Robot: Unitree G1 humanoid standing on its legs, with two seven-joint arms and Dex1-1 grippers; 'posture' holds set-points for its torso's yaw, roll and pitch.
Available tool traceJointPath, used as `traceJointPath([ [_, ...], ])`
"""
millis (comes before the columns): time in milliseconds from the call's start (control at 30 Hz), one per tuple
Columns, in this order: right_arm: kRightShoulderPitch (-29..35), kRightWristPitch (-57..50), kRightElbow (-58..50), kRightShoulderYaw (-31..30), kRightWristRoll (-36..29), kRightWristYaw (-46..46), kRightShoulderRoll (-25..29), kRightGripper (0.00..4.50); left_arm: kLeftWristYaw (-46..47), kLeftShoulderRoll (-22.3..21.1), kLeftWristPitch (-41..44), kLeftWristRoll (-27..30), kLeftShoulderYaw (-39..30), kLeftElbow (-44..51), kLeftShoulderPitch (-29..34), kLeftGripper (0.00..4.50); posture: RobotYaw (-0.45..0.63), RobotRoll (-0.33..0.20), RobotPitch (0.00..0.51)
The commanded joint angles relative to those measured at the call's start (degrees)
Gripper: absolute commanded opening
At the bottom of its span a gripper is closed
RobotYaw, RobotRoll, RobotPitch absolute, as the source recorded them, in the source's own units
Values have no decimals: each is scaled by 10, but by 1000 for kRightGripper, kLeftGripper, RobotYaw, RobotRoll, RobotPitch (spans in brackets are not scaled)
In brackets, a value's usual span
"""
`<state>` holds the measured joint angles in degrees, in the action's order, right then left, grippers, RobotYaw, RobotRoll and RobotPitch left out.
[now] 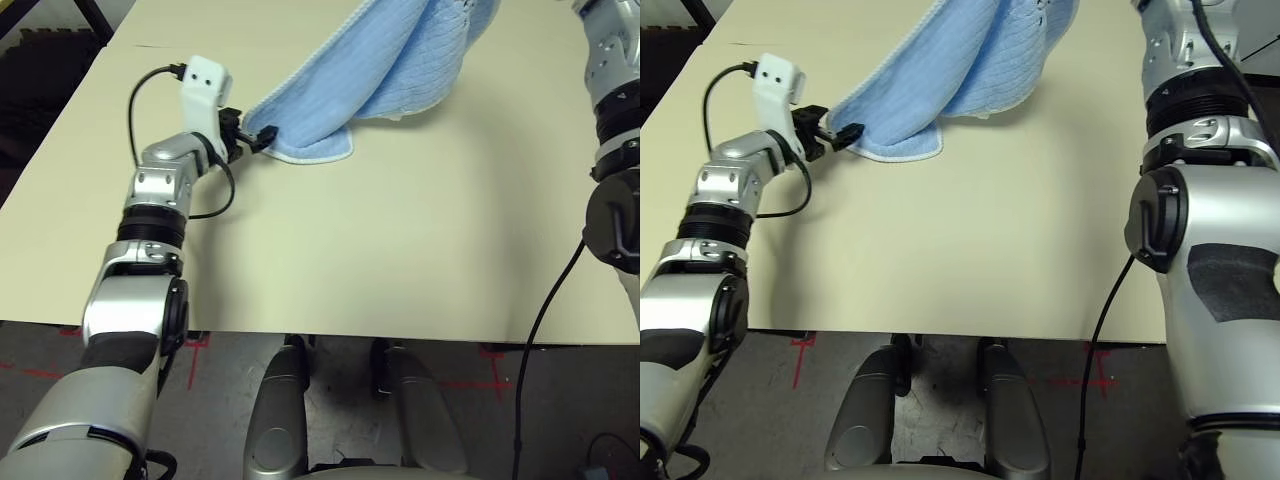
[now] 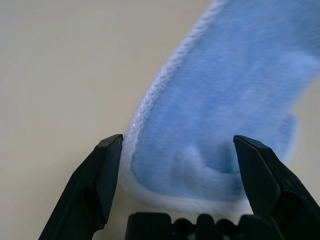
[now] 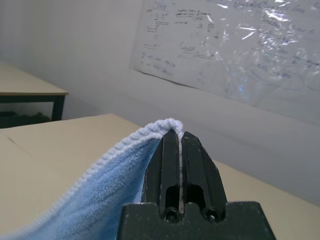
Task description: Fold the towel and set it aside.
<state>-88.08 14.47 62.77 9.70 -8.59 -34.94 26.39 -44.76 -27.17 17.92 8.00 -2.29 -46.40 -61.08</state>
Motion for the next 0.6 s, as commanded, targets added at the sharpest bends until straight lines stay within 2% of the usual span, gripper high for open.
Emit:
traceJointPath([
  [33, 11, -6, -30, 5, -14, -11, -15, 43, -45, -14, 48, 10, 8, 28, 15, 4500, 62, 0, 279],
  [200, 18, -13, -44, 5, -17, -13, -22, 43, -33, -32, 42, -8, 6, 21, 19, 4500, 69, 0, 280],
  [400, 22, -20, -54, 5, -21, -16, -22, 43, 4, -51, -6, -35, 5, -50, -14, 4500, 67, 0, 280],
  [600, 31, -32, -73, 4, -25, -19, -26, 43, 15, -39, -118, -38, -4, -91, -39, 4500, 66, 0, 283],
])
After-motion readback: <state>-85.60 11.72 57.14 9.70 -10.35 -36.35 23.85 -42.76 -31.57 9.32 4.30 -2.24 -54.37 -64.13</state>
